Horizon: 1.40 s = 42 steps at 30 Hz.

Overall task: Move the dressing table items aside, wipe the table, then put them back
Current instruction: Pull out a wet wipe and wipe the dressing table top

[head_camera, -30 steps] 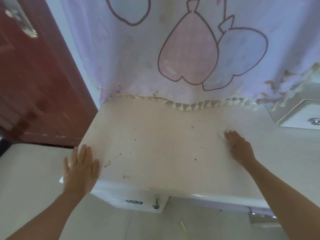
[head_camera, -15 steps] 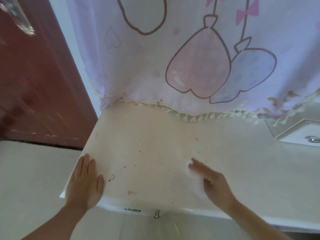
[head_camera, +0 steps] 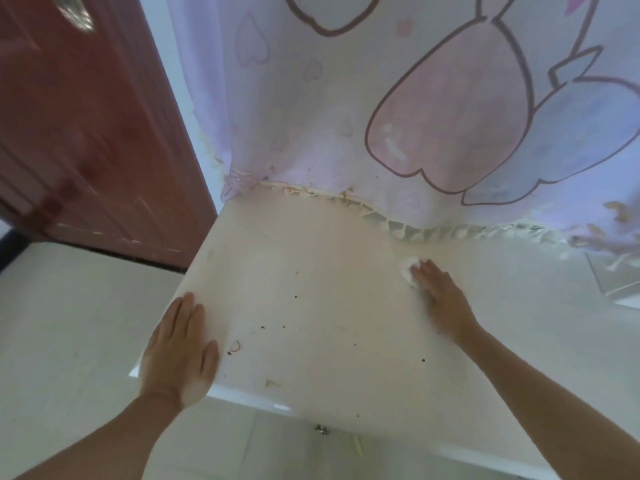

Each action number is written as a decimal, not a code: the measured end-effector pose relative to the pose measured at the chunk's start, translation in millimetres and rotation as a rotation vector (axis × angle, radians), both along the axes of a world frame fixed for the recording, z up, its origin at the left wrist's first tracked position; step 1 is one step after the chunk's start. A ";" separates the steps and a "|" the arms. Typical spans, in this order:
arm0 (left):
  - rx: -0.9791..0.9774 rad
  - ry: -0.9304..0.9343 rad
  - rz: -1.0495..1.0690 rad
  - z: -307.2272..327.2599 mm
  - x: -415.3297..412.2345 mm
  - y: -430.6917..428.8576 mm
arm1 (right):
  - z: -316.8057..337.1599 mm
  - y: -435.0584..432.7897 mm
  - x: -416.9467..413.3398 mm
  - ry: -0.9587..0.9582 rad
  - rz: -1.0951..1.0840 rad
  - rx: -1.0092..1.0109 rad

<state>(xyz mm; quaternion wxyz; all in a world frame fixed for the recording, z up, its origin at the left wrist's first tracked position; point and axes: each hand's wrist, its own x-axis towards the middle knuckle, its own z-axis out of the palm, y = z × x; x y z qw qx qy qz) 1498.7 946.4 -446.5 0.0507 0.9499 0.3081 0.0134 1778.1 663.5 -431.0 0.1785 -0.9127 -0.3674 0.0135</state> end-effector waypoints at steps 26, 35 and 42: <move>0.053 -0.112 -0.022 -3.0 -1.4 0.8 | 10.2 38.9 1.5 0.109 -0.368 0.047; 0.066 -0.125 -0.040 -4.4 -0.9 0.1 | -24.3 83.6 -202.7 -0.272 0.668 0.166; 0.060 -0.154 -0.037 -4.4 -2.4 -0.4 | 12.1 110.0 -175.4 0.177 0.429 0.146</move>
